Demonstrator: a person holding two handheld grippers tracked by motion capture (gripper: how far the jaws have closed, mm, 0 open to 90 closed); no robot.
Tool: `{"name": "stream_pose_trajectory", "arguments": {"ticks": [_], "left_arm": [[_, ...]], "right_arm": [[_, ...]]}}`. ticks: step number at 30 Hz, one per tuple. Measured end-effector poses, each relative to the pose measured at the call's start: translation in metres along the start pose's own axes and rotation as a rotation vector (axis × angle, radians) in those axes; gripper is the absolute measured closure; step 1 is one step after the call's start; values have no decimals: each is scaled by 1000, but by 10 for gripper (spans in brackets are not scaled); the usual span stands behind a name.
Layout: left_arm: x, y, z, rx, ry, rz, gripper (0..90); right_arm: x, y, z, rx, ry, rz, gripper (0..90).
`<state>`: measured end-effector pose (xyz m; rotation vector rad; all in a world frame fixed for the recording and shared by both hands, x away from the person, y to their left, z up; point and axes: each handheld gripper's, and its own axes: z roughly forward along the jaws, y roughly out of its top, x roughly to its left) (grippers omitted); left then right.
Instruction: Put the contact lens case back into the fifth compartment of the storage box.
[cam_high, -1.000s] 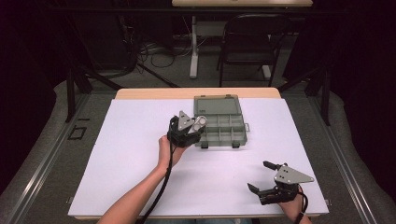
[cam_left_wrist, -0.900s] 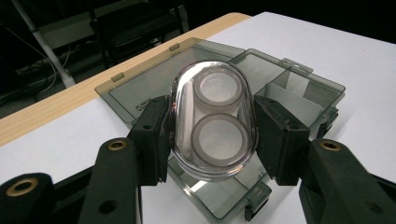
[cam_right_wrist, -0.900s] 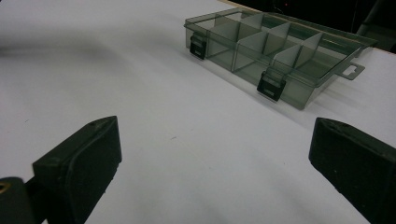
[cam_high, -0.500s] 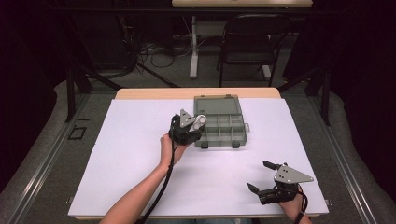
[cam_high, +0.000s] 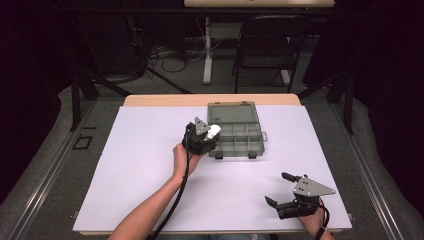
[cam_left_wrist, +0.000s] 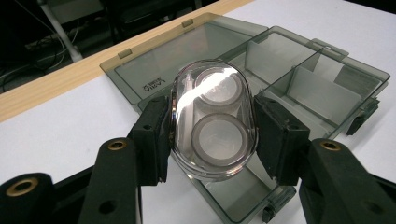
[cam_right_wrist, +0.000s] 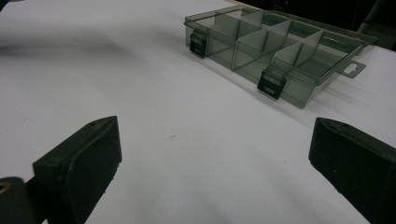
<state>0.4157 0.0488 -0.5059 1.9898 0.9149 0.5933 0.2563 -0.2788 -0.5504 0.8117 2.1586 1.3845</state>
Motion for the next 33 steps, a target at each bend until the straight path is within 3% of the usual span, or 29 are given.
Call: {"name": "stream_pose_trajectory", "arguments": {"ticks": [20, 33], "left_arm": [[1, -5, 6, 78, 18, -3, 492], [-6, -9, 13, 127, 27, 37, 492]], "right_arm": [[0, 0, 0, 2, 1, -3, 24], [0, 0, 0, 1, 3, -2, 24]]}}
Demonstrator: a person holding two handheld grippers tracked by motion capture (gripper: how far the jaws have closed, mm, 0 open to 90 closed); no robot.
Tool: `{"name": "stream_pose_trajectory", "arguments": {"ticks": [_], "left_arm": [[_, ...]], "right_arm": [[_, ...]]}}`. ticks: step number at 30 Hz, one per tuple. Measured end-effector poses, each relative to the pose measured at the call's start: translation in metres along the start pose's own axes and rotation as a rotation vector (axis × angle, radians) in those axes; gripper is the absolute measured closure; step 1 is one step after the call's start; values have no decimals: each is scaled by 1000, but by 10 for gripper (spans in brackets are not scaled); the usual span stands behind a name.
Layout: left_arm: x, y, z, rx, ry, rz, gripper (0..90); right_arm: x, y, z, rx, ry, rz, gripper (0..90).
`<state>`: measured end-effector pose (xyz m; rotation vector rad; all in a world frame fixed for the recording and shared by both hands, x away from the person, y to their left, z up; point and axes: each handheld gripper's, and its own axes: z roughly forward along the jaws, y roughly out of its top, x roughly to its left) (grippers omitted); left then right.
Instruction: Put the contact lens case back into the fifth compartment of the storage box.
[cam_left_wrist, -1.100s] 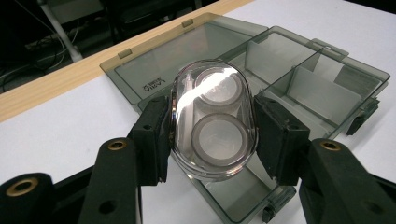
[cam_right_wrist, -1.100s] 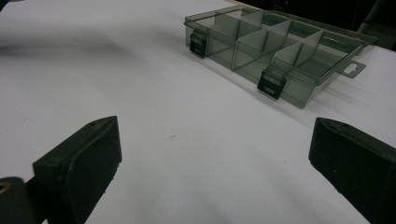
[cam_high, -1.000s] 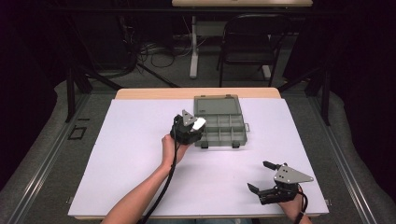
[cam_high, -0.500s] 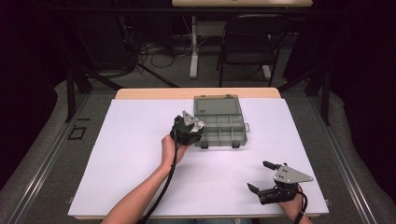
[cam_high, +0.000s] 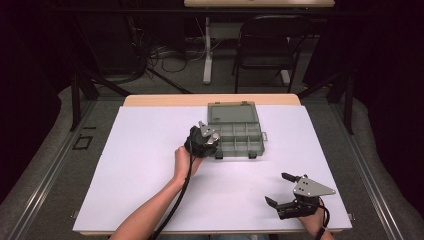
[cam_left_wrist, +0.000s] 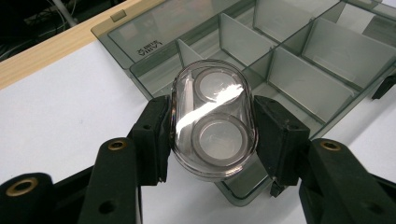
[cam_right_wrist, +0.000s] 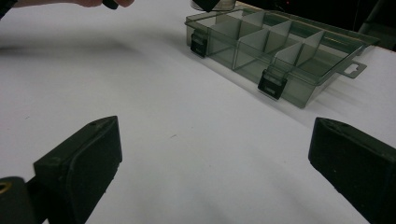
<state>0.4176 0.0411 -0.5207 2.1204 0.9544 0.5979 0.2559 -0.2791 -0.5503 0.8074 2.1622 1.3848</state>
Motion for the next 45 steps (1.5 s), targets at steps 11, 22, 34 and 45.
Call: {"name": "stream_pose_trajectory", "arguments": {"ticks": [11, 22, 34, 45], "left_arm": [[-4, -1, 5, 26, 9, 21, 492], [-5, 0, 6, 38, 13, 24, 294], [7, 0, -20, -34, -11, 3, 86], [15, -12, -58, -76, -47, -7, 3]], "right_arm": [[1, 1, 1, 4, 8, -10, 24], [0, 0, 1, 4, 11, -11, 24], [0, 0, 0, 4, 8, -5, 24], [0, 1, 0, 3, 7, -6, 25]]}}
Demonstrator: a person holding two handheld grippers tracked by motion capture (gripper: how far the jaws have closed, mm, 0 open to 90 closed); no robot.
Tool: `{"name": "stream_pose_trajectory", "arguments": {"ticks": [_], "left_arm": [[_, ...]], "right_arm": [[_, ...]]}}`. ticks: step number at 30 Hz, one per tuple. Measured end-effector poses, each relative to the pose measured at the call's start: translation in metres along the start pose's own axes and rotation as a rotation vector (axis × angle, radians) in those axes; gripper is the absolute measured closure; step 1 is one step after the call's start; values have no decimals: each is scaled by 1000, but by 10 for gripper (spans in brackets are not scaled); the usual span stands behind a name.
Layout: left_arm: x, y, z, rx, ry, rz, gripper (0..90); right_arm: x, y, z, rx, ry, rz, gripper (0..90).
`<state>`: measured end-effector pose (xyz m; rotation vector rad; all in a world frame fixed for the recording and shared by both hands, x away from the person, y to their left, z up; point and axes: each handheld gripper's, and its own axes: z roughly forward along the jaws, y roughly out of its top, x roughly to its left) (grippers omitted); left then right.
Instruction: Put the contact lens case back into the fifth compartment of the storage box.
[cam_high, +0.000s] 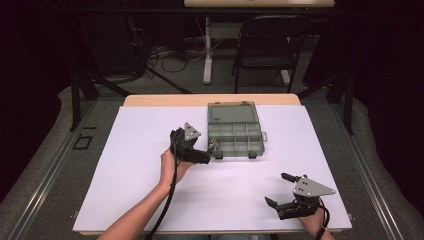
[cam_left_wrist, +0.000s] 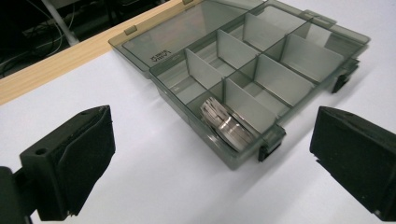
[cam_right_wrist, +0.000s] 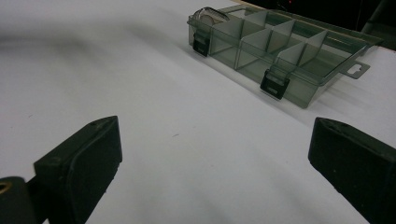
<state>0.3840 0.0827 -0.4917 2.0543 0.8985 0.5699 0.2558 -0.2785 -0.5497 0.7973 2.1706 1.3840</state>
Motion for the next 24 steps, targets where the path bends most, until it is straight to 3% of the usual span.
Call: {"name": "stream_pose_trajectory", "arguments": {"ticks": [10, 24], "left_arm": [[1, -18, -30, -20, -16, 14, 1], [4, -42, -64, -63, -23, 3, 1]], "right_arm": [[-1, 0, -1, -2, 3, 6, 25], [0, 0, 0, 1, 2, 6, 26]]}}
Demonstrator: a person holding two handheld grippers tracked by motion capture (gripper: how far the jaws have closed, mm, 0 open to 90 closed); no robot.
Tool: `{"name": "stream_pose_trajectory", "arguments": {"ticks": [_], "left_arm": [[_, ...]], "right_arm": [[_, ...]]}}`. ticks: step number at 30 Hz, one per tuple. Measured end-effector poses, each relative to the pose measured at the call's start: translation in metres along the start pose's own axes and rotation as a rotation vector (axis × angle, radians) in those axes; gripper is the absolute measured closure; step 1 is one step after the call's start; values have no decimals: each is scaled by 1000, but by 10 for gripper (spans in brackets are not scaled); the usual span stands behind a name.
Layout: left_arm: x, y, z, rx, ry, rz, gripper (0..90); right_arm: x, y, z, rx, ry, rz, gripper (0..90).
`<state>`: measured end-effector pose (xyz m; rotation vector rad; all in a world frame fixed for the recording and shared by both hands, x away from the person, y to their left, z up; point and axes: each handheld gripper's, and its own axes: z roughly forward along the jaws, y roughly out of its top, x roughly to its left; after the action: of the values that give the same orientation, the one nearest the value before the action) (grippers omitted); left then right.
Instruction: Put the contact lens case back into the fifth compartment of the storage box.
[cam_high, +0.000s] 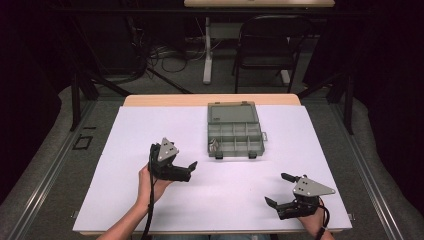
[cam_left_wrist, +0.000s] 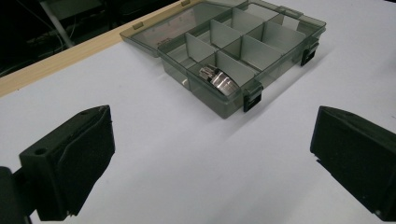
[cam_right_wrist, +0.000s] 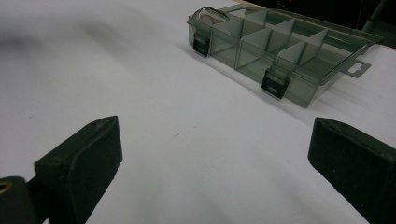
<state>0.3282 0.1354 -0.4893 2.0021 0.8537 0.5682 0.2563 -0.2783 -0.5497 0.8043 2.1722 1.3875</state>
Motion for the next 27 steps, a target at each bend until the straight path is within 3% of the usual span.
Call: {"name": "stream_pose_trajectory", "arguments": {"ticks": [9, 27], "left_arm": [[-4, -13, -17, -20, -1, 11, 1], [2, -51, -44, -70, -7, -35, 1]], "right_arm": [[0, 0, 0, 3, 1, -1, 27], [1, 0, 0, 8, 4, 3, 27]]}}
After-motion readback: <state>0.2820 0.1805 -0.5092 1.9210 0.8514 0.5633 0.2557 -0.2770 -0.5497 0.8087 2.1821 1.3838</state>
